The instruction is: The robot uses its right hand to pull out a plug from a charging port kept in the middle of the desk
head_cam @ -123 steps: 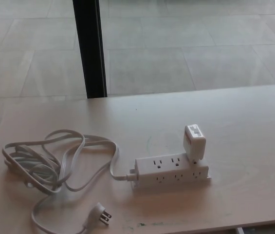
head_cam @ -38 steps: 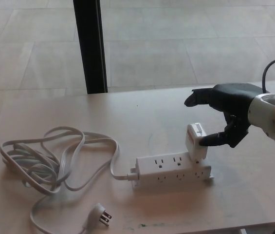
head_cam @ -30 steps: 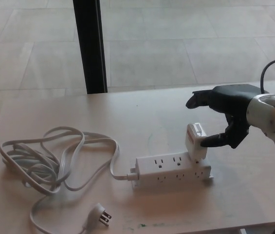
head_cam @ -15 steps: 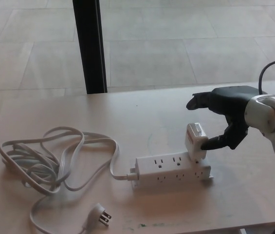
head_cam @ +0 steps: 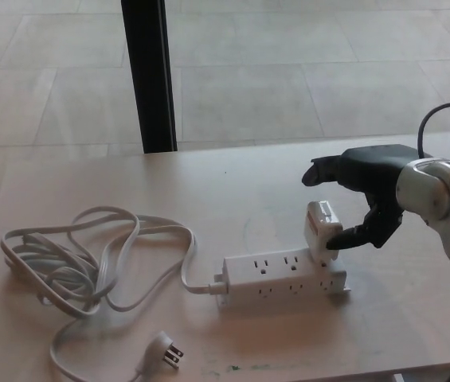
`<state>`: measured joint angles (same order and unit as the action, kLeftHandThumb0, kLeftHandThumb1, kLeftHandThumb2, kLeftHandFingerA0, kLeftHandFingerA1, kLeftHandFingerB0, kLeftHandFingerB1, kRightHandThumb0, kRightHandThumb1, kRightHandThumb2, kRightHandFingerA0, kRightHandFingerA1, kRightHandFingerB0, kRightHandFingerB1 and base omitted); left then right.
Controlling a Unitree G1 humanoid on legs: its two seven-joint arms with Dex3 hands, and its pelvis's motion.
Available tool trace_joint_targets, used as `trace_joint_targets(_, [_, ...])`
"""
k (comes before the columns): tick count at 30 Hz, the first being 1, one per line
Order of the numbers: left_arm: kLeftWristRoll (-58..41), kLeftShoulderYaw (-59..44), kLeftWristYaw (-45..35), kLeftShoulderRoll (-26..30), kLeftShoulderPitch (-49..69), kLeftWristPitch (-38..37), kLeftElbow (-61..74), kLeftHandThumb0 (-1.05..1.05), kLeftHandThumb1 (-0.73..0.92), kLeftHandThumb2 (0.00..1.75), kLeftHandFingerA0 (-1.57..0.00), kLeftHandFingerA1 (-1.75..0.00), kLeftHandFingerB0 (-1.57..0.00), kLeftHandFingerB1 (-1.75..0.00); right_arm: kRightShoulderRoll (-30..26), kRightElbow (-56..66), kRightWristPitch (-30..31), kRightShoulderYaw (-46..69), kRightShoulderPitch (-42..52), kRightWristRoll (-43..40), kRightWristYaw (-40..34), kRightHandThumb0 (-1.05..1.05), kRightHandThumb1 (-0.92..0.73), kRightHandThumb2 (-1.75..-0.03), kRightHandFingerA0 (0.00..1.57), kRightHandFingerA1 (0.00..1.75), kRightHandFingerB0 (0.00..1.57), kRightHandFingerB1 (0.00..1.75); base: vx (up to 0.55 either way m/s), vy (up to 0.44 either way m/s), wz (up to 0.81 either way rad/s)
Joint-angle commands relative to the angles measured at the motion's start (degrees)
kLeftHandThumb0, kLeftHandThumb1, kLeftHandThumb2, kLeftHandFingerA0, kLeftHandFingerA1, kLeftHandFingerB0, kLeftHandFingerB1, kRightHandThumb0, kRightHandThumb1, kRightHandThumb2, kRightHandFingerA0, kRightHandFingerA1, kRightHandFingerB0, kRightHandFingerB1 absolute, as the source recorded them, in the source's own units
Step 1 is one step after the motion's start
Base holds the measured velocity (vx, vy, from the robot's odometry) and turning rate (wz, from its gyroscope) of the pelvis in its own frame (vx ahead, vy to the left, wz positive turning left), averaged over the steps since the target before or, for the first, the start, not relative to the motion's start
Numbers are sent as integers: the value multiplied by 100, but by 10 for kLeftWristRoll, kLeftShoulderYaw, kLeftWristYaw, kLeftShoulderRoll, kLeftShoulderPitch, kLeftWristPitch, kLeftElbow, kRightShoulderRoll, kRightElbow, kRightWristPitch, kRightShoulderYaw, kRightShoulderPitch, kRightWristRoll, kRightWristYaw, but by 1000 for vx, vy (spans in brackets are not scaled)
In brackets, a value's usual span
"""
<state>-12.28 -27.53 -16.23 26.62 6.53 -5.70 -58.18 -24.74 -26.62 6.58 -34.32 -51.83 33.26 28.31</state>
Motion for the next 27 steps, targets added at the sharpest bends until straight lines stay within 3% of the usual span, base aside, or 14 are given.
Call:
trace_joint_targets(1, [-2,3,5,7,5,-11,8,-90,92,85,-63,-55,-18,-37,-8,-3,-4,9,13,14,11,-87,-63,-59,78,155,20,37,0,0,0])
trace_joint_targets(9, [-4,2,3,8,0,-9,5,-88,92,84,-67,-54,-21,-34,3,-5,-6,13,18,13,12,-86,-60,-64,75,165,21,36,0,0,0])
trace_joint_targets(10, [-5,1,3,8,1,-6,8,-93,91,85,-65,-57,-21,-38,9,-8,-4,10,16,15,13,-85,-60,-63,73,153,21,31,0,0,0])
trace_joint_targets(15, [-5,0,11,6,2,0,16,-91,92,84,-65,-55,-21,-38,21,-15,-2,2,13,27,13,-85,-61,-63,72,148,22,31,0,0,0])
trace_joint_targets(16, [-5,0,8,8,-1,-2,9,-92,91,86,-64,-56,-19,-37,23,-15,-1,3,13,28,14,-87,-49,-89,81,131,16,41,0,0,0])
trace_joint_targets(17, [-6,-1,9,7,-1,-3,10,-91,92,82,-69,-59,-23,-38,21,-14,-3,4,17,28,14,-86,-60,-63,72,147,22,33,0,0,0])
trace_joint_targets(22, [-9,-2,1,9,-3,-5,4,-92,91,84,-66,-57,-21,-37,18,-16,0,10,21,28,17,-83,-59,-58,78,157,26,34,0,0,0])
trace_joint_targets(27, [-5,2,6,9,-4,-5,5,-94,91,86,-66,-57,-20,-37,10,-17,-1,19,33,31,14,-77,-55,-62,72,163,29,35,0,0,0])
